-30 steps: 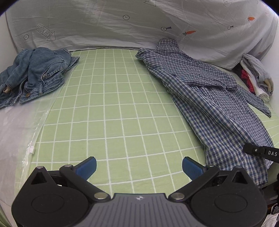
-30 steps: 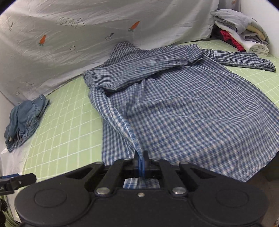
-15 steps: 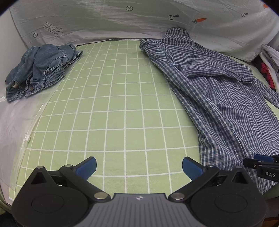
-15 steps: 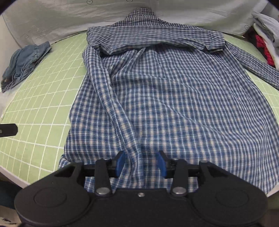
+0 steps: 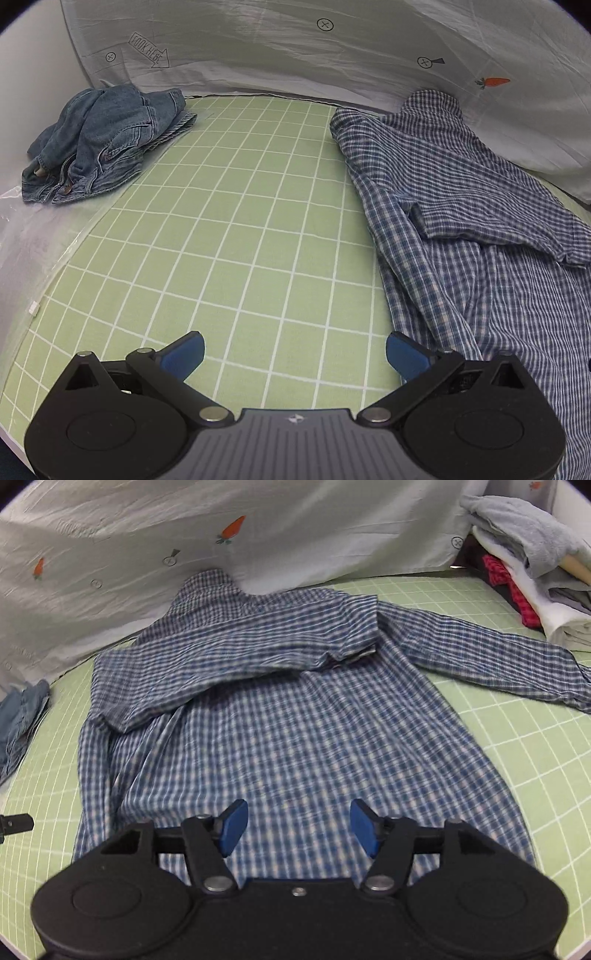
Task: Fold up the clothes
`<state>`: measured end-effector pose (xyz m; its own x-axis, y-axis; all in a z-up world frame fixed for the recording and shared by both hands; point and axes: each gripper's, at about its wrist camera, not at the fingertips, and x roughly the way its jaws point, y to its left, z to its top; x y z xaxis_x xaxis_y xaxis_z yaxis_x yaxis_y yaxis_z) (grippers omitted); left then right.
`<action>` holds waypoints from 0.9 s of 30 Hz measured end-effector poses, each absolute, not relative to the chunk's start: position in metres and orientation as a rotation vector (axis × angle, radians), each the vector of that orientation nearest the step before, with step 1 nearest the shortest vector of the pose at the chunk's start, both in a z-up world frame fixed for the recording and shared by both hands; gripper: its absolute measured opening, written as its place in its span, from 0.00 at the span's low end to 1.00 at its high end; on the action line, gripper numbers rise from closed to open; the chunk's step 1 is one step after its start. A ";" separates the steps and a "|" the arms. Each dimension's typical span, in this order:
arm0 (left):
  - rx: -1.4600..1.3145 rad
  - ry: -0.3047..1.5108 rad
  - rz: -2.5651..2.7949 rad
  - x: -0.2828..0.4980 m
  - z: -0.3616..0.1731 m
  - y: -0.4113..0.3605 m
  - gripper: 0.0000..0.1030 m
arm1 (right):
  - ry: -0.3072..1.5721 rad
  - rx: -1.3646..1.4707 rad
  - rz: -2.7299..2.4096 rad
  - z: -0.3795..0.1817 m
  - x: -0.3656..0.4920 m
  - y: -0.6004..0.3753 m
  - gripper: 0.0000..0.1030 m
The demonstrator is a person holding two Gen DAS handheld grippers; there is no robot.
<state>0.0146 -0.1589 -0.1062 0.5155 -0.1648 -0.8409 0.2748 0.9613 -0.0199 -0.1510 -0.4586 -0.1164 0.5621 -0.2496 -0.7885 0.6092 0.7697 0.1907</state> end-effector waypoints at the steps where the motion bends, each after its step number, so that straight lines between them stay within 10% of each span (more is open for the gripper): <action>1: 0.135 0.999 -0.251 0.023 -0.108 -0.165 1.00 | 0.819 0.482 -0.542 -0.117 -0.146 -0.469 0.60; 18: 0.262 0.981 -0.206 0.167 -0.146 -0.277 1.00 | 0.774 0.291 -0.650 -0.143 -0.025 -0.611 0.61; 20: 0.274 0.973 -0.216 0.172 -0.148 -0.281 1.00 | 0.764 0.261 -0.642 -0.144 -0.017 -0.613 0.54; 24: 0.261 0.981 -0.223 0.181 -0.152 -0.283 1.00 | 0.748 0.186 -0.615 -0.137 -0.008 -0.609 0.09; 27: 0.242 0.977 -0.227 0.187 -0.149 -0.282 1.00 | 0.699 0.174 -0.589 -0.122 -0.007 -0.611 0.02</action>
<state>0.1870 -0.2819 -0.1490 0.5401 -0.0806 -0.8377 0.2967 0.9497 0.0999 -0.0072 -0.6108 -0.1225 0.6114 -0.4513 -0.6500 0.5643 0.8245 -0.0417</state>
